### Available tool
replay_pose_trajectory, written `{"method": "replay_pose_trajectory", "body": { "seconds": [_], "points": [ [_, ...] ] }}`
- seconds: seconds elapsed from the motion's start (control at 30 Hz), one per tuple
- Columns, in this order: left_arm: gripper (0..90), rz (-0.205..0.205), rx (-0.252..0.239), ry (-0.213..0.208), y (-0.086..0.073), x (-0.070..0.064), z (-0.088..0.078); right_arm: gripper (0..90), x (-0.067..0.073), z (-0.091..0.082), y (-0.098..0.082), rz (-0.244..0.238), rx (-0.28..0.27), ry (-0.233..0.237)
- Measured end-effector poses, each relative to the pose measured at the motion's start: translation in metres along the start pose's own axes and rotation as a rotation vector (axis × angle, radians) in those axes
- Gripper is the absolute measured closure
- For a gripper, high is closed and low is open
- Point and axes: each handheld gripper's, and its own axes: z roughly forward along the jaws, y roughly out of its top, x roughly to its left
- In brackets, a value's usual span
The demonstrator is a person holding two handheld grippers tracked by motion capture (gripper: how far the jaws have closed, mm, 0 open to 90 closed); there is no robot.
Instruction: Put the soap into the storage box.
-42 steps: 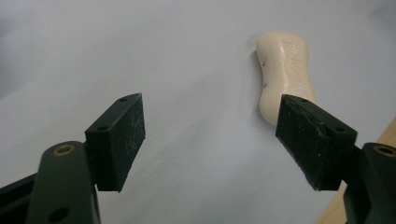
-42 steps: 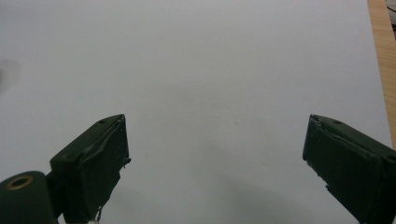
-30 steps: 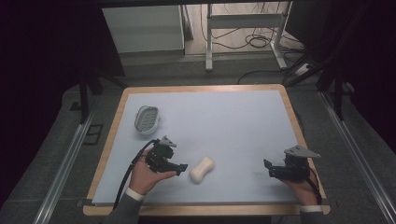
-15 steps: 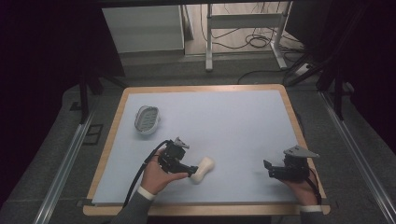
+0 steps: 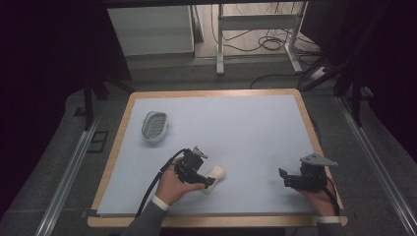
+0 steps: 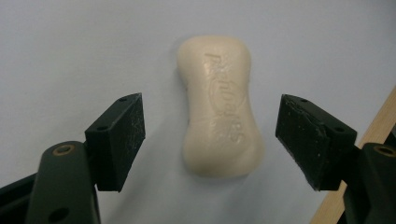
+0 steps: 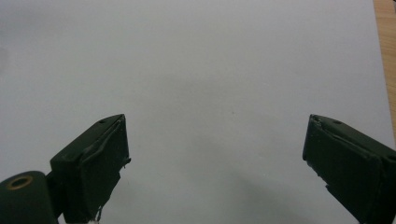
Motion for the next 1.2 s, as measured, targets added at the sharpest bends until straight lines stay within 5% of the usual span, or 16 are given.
{"method": "replay_pose_trajectory", "body": {
  "seconds": [0.27, 0.93, 1.2],
  "points": [
    [28.6, 0.022, 0.020, 0.017, 0.010, -0.012, 0.008, 6.7, -0.001, 0.000, -0.001, 0.002, 0.003, -0.002],
    [32.3, 0.034, 0.127, 0.090, 0.018, -0.015, 0.035, 6.8, -0.004, 0.002, -0.003, 0.009, 0.021, -0.031],
    [42.9, 0.064, 0.158, 0.087, 0.017, -0.016, 0.040, 7.1, -0.007, 0.001, -0.003, 0.022, 0.015, -0.048]
  ]
}}
